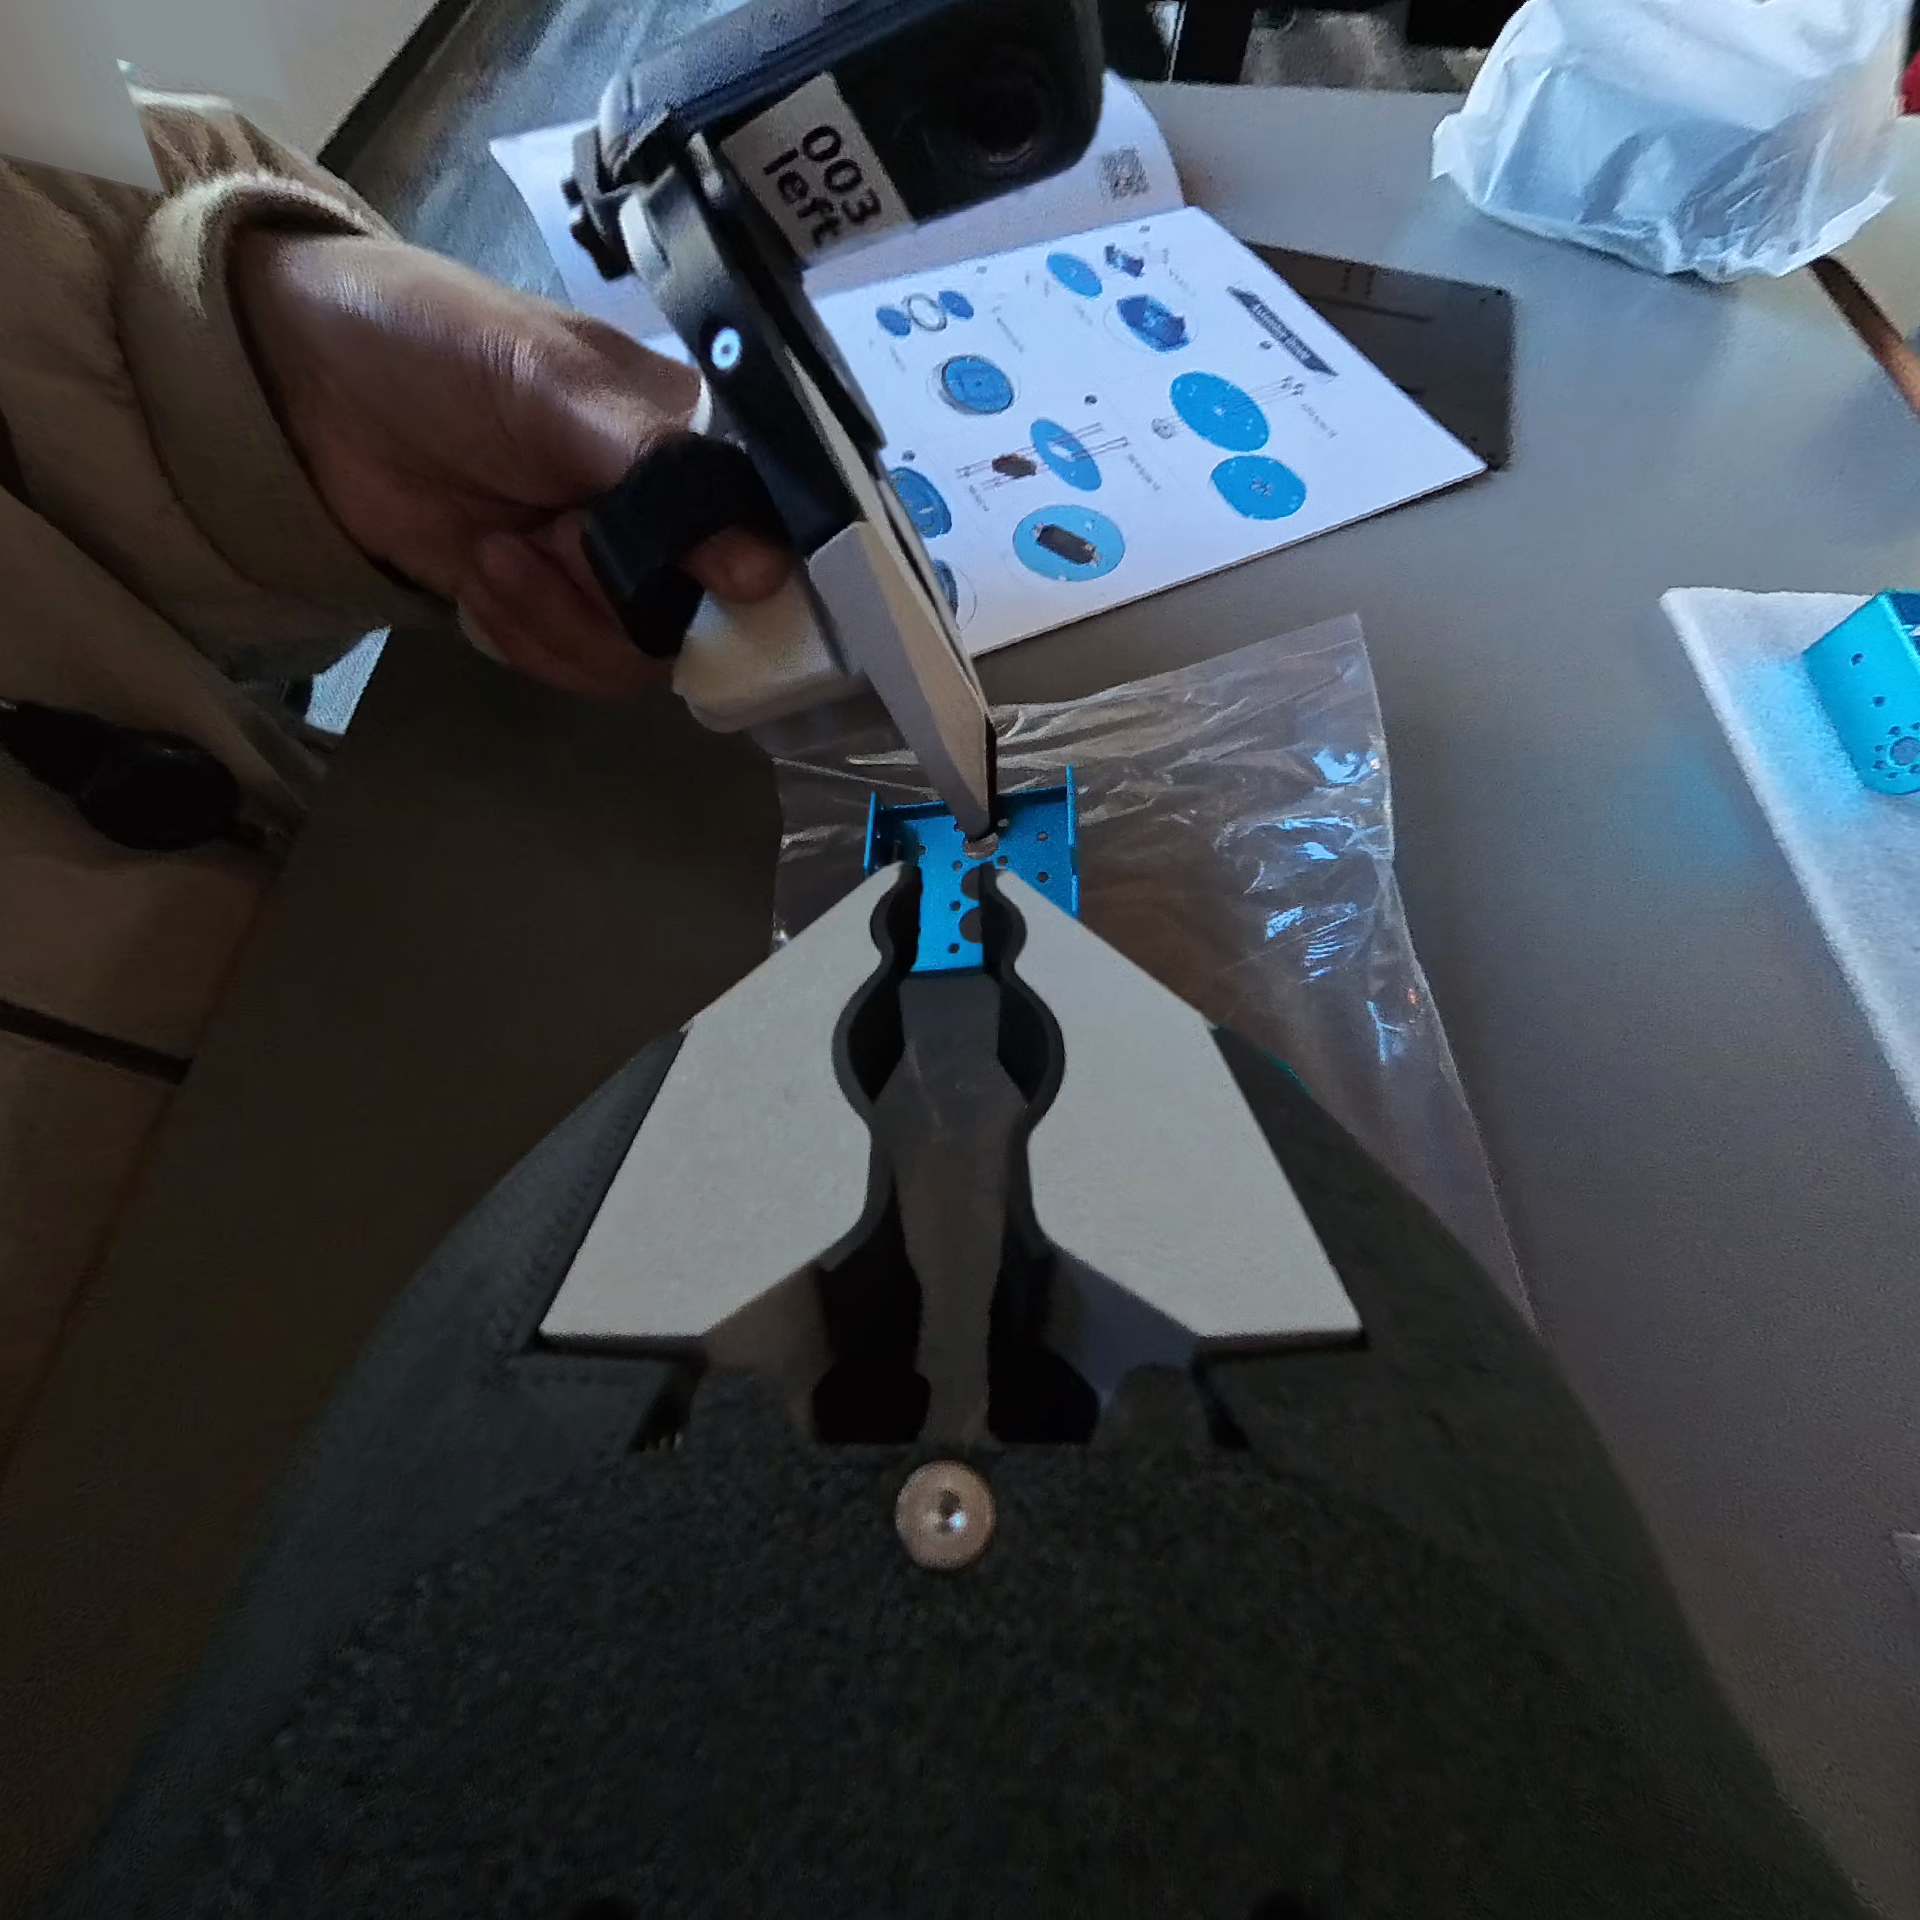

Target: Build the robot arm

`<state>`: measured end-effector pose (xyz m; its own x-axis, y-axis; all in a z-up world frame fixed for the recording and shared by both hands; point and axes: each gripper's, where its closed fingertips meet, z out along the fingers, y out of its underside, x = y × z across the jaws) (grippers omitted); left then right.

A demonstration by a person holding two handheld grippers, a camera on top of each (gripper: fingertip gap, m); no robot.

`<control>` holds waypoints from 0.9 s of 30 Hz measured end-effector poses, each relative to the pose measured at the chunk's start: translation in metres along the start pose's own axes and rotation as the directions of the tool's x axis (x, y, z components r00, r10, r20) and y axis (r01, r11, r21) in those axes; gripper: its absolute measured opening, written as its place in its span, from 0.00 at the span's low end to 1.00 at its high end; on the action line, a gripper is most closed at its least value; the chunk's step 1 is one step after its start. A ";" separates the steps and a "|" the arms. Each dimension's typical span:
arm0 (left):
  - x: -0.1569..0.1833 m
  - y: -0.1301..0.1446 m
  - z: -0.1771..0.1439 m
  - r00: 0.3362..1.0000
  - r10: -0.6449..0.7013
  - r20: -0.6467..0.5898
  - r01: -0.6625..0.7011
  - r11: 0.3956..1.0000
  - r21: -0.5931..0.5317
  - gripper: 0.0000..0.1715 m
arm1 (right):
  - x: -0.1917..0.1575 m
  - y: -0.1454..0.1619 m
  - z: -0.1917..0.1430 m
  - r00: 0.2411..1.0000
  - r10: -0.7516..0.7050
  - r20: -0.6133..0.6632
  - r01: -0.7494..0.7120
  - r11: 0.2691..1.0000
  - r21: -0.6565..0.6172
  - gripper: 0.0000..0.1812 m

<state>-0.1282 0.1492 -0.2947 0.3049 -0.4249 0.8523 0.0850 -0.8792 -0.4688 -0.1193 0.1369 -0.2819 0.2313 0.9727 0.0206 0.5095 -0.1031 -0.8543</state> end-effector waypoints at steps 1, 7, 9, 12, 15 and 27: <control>-0.002 -0.002 -0.001 0.999 0.027 0.026 -0.027 1.000 0.007 0.01 | 0.001 -0.002 -0.003 1.000 0.017 -0.005 -0.017 1.000 0.022 0.06; -0.007 -0.026 0.000 0.967 0.197 0.164 -0.208 0.976 0.058 0.01 | 0.013 0.009 -0.012 0.898 0.440 -0.022 -0.434 0.892 0.126 0.15; -0.001 -0.035 0.007 0.939 0.290 0.184 -0.305 0.950 0.063 0.01 | 0.009 0.017 -0.006 0.801 0.596 0.050 -0.598 0.794 0.109 0.25; 0.016 -0.046 0.020 0.863 0.469 0.189 -0.486 0.872 0.055 0.01 | 0.009 0.026 0.002 0.830 0.558 -0.020 -0.554 0.828 0.087 0.23; 0.030 -0.052 0.032 0.737 0.647 0.195 -0.663 0.748 0.026 0.01 | 0.024 0.032 -0.001 0.849 0.504 -0.159 -0.493 0.864 0.104 0.21; 0.031 -0.020 0.061 0.189 0.974 0.127 -0.957 0.212 -0.199 0.01 | 0.029 0.074 -0.037 0.824 0.450 -0.344 -0.464 0.885 0.045 0.14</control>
<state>-0.0622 0.1669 -0.2735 0.2612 -0.9090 -0.3248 -0.4623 0.1775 -0.8688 -0.0448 0.1497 -0.3252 0.7048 0.6838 -0.1887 0.3058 -0.5329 -0.7890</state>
